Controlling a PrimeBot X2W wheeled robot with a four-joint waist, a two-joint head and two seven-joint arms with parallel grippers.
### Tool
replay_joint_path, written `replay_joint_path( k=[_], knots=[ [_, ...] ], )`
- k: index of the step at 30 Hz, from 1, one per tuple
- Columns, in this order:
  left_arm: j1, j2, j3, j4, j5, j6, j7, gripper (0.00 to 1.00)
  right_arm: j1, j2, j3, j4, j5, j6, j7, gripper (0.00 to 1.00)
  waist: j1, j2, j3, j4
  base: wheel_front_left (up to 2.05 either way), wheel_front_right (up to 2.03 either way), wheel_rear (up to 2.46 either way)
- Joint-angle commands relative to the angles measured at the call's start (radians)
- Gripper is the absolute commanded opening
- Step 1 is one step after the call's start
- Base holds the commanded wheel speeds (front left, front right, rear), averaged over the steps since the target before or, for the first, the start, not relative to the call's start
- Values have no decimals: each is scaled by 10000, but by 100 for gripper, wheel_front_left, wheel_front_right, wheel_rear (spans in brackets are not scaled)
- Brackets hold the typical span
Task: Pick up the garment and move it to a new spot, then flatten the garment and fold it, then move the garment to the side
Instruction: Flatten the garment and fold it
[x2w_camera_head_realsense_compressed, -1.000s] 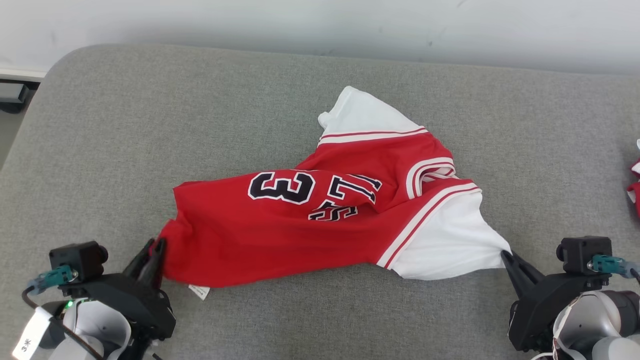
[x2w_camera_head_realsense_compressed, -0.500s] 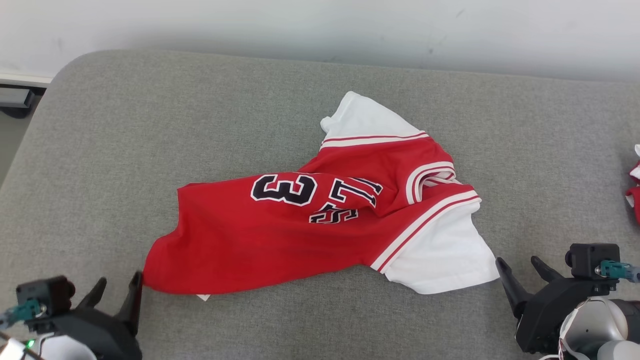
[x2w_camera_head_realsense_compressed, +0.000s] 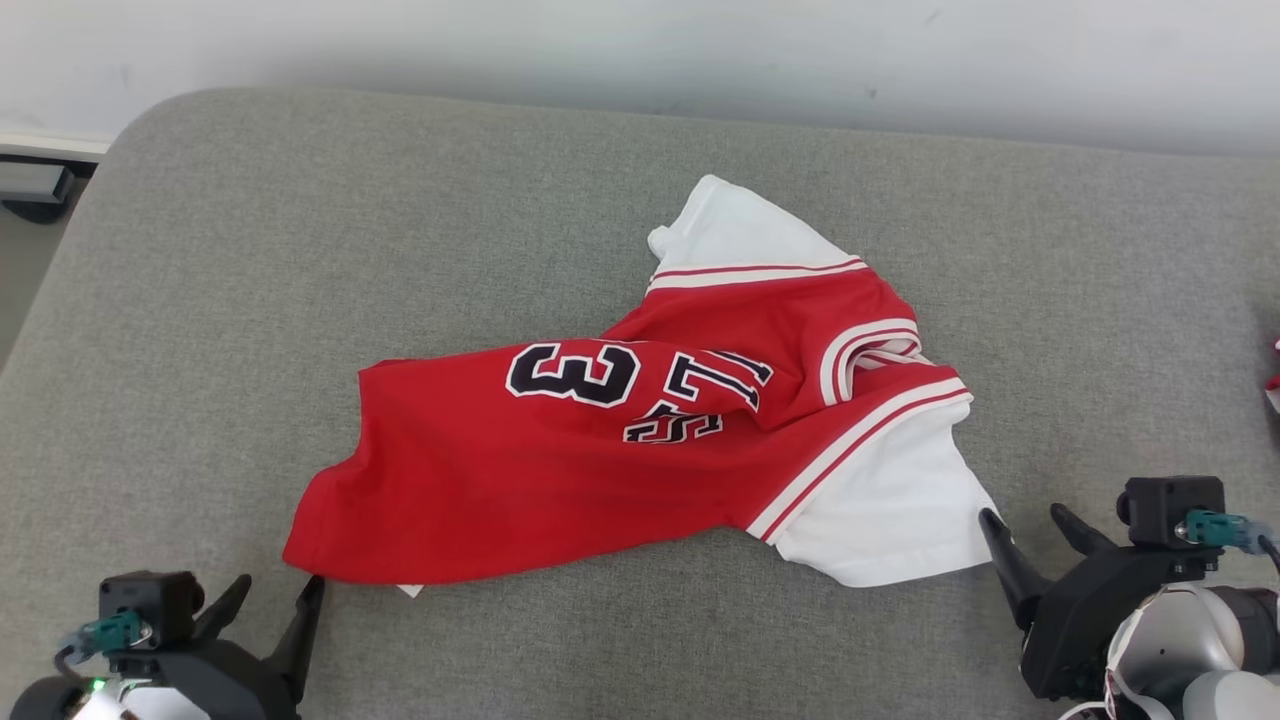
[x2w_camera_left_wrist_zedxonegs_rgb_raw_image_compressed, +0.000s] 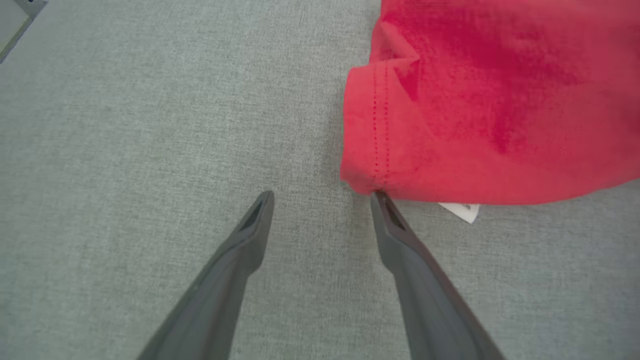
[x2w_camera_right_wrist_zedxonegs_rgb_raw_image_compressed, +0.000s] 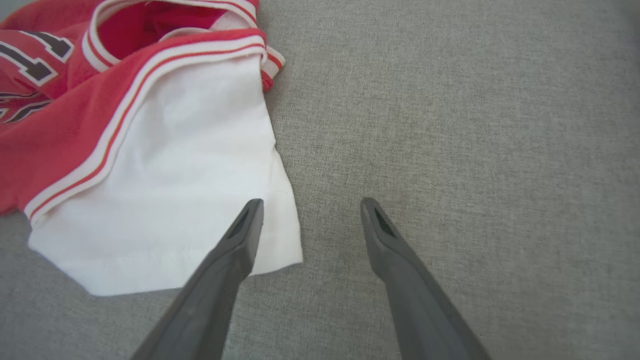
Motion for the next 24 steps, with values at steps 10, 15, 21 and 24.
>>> replay_joint_path(
  k=[10,15,21,24],
  knots=[
    [-857,-86,-302,937,241,-416,-297,100,-216,-44,334,103,89,-24,-72,100,0,0,182,-76,0,0,0],
    [-1145,-209,-520,1150,114,-838,-362,100,-365,-42,464,412,-6,-24,-102,100,0,0,261,-82,0,0,0],
    [-1334,-302,-787,1283,115,-1205,-399,100,-450,-41,561,637,-96,-24,-70,100,0,0,312,-83,0,0,0],
    [-1362,-329,-886,1275,100,-1309,-437,100,-320,-30,645,658,-50,-24,186,100,0,0,323,-64,0,0,0]
  ],
)
